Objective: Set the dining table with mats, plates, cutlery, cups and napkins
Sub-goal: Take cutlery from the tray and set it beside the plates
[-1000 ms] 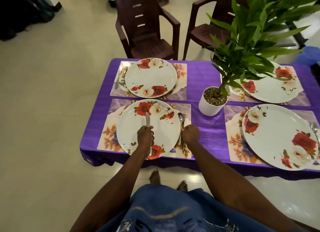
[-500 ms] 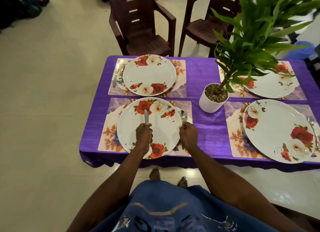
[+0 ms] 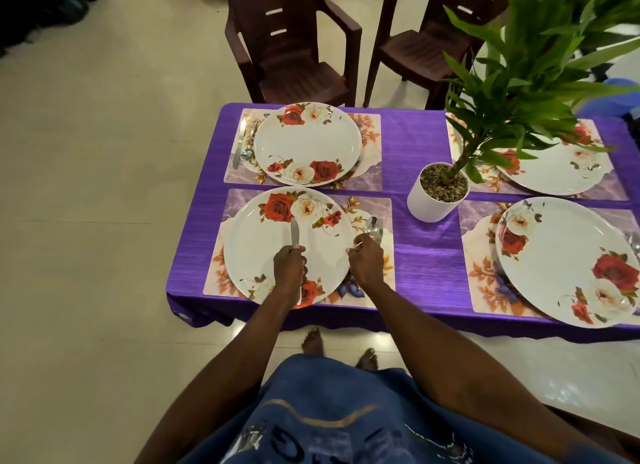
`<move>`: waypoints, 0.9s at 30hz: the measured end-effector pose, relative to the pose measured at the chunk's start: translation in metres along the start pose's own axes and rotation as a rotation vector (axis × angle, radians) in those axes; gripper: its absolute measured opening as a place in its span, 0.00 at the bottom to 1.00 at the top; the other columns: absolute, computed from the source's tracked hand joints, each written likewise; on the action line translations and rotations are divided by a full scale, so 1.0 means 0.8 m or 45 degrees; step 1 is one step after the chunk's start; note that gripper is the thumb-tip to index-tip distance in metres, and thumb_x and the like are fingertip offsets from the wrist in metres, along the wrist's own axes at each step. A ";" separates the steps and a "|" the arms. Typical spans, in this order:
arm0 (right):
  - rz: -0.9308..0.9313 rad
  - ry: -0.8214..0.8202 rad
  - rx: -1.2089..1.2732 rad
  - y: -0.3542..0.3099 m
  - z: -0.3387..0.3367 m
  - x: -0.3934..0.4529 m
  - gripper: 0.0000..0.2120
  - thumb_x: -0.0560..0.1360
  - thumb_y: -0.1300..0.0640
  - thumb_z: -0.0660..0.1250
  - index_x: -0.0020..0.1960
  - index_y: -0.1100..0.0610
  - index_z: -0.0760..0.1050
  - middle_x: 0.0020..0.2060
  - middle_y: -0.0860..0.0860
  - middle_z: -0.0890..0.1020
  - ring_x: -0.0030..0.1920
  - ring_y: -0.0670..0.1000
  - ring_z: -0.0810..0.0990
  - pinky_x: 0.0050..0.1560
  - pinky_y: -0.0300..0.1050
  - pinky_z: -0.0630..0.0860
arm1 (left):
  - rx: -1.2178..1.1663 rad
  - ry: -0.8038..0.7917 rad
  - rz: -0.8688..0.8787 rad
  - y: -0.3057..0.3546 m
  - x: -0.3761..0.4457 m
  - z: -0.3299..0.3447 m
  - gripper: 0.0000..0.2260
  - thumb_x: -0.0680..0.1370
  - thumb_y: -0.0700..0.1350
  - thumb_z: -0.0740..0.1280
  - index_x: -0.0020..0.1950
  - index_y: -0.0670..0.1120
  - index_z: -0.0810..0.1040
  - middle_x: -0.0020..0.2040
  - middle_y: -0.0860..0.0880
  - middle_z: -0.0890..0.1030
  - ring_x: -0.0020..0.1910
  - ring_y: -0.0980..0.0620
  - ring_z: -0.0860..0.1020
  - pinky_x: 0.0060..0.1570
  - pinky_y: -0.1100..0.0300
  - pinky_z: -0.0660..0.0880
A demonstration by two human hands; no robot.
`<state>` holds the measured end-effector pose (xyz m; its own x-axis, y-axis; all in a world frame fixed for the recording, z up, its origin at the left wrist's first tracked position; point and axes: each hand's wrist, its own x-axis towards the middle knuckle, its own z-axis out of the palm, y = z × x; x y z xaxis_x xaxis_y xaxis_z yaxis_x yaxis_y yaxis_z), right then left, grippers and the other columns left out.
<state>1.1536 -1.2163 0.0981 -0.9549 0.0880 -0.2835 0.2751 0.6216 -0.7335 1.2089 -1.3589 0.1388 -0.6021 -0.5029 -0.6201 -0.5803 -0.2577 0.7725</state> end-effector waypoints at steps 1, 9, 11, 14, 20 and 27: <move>0.008 0.003 0.007 0.000 0.000 0.001 0.08 0.76 0.63 0.68 0.56 0.61 0.77 0.50 0.57 0.83 0.43 0.49 0.77 0.42 0.39 0.70 | 0.010 0.005 0.002 -0.001 0.000 -0.001 0.09 0.82 0.42 0.59 0.56 0.44 0.78 0.36 0.48 0.73 0.28 0.55 0.68 0.24 0.64 0.64; 0.050 0.238 -0.048 0.002 -0.026 -0.010 0.10 0.80 0.60 0.62 0.58 0.62 0.77 0.54 0.58 0.80 0.53 0.56 0.79 0.46 0.41 0.71 | 0.060 0.015 0.031 -0.004 0.001 0.003 0.08 0.82 0.42 0.59 0.55 0.44 0.78 0.37 0.47 0.75 0.30 0.54 0.69 0.26 0.64 0.67; 0.098 0.253 -0.132 0.017 -0.039 -0.010 0.12 0.80 0.60 0.62 0.61 0.62 0.77 0.57 0.58 0.77 0.54 0.57 0.78 0.46 0.41 0.70 | 0.086 0.027 0.029 -0.006 0.000 0.006 0.08 0.81 0.42 0.60 0.54 0.44 0.78 0.37 0.47 0.75 0.30 0.54 0.70 0.27 0.63 0.68; -0.001 0.199 -0.194 0.032 -0.047 -0.012 0.13 0.79 0.60 0.64 0.62 0.61 0.77 0.57 0.58 0.75 0.54 0.57 0.78 0.46 0.43 0.73 | 0.112 0.012 0.027 -0.009 -0.002 0.010 0.08 0.82 0.42 0.60 0.53 0.44 0.78 0.37 0.47 0.75 0.30 0.54 0.70 0.27 0.63 0.69; -0.199 0.062 -0.484 0.038 -0.032 -0.015 0.13 0.79 0.57 0.65 0.63 0.56 0.77 0.58 0.56 0.76 0.58 0.57 0.76 0.58 0.49 0.76 | 0.107 -0.003 0.027 -0.009 -0.006 0.007 0.09 0.81 0.41 0.59 0.54 0.44 0.78 0.36 0.47 0.74 0.29 0.55 0.69 0.25 0.64 0.67; -0.311 0.010 -0.608 0.038 -0.030 -0.015 0.15 0.79 0.57 0.65 0.65 0.55 0.78 0.63 0.54 0.76 0.64 0.55 0.71 0.65 0.51 0.67 | 0.108 0.012 0.042 -0.009 -0.006 -0.005 0.08 0.82 0.43 0.60 0.55 0.45 0.78 0.38 0.46 0.75 0.30 0.54 0.69 0.26 0.63 0.68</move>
<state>1.1706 -1.1799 0.0939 -0.9861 -0.0983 -0.1337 -0.0345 0.9095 -0.4143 1.2182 -1.3582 0.1367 -0.6168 -0.5176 -0.5930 -0.6050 -0.1702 0.7778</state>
